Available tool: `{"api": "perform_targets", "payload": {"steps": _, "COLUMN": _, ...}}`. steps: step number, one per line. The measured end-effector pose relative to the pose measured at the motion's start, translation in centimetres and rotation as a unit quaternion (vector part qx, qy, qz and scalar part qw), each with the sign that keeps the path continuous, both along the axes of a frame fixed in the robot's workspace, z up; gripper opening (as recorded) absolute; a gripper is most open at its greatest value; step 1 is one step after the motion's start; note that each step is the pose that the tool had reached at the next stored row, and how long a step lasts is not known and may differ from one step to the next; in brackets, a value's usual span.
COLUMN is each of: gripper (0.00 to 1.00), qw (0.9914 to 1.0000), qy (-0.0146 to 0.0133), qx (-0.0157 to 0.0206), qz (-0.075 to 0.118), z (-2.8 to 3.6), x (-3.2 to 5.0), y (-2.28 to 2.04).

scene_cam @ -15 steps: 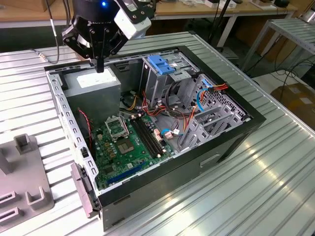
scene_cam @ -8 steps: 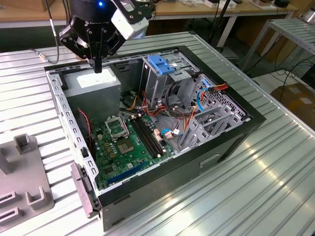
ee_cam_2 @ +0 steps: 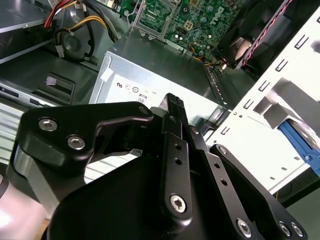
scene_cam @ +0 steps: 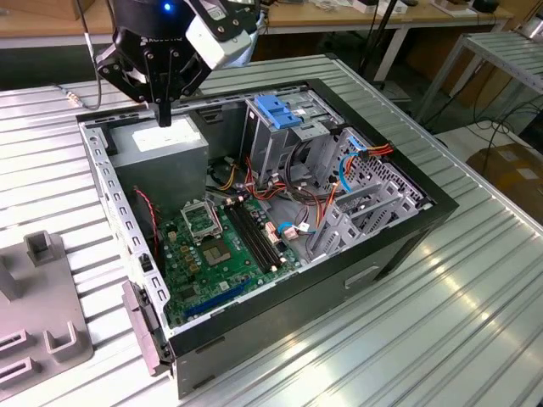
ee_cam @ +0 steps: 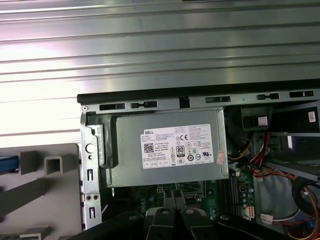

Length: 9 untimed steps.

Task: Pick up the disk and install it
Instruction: 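Reach for the disk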

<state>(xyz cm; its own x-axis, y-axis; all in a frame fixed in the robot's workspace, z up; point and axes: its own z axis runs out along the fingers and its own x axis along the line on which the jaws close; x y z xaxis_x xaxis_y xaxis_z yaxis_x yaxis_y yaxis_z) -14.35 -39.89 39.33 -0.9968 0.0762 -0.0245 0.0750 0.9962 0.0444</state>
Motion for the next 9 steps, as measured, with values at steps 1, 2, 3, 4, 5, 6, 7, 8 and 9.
{"api": "perform_targets", "payload": {"steps": 1, "gripper": 0.10, "qw": 1.00000, "qy": 0.0000, "qx": 0.0000, "qz": 0.000, "z": 0.00, "x": -0.07, "y": 0.00}}
{"api": "perform_targets", "payload": {"steps": 2, "gripper": 0.10, "qw": 1.00000, "qy": 0.0000, "qx": 0.0000, "qz": 0.000, "z": 0.00, "x": -0.11, "y": 0.00}}
{"api": "perform_targets", "payload": {"steps": 3, "gripper": 0.10, "qw": 1.00000, "qy": 0.0000, "qx": 0.0000, "qz": 0.000, "z": 0.00, "x": -0.19, "y": 0.00}}
{"api": "perform_targets", "payload": {"steps": 4, "gripper": 0.10, "qw": 1.00000, "qy": 0.0000, "qx": 0.0000, "qz": 0.000, "z": 0.00, "x": -0.29, "y": 0.00}}
{"api": "perform_targets", "payload": {"steps": 5, "gripper": 0.10, "qw": 1.00000, "qy": 0.0000, "qx": 0.0000, "qz": 0.000, "z": 0.00, "x": -0.39, "y": 0.00}}
{"api": "perform_targets", "payload": {"steps": 6, "gripper": 0.10, "qw": 1.00000, "qy": 0.0000, "qx": 0.0000, "qz": 0.000, "z": 0.00, "x": -0.46, "y": 0.00}}
{"api": "perform_targets", "payload": {"steps": 7, "gripper": 0.10, "qw": 1.00000, "qy": 0.0000, "qx": 0.0000, "qz": 0.000, "z": 0.00, "x": -0.51, "y": 0.00}}
{"api": "perform_targets", "payload": {"steps": 8, "gripper": 0.10, "qw": 1.00000, "qy": 0.0000, "qx": 0.0000, "qz": 0.000, "z": 0.00, "x": -0.56, "y": 0.00}}
{"api": "perform_targets", "payload": {"steps": 9, "gripper": 0.10, "qw": 1.00000, "qy": 0.0000, "qx": 0.0000, "qz": 0.000, "z": 0.00, "x": -0.62, "y": 0.00}}
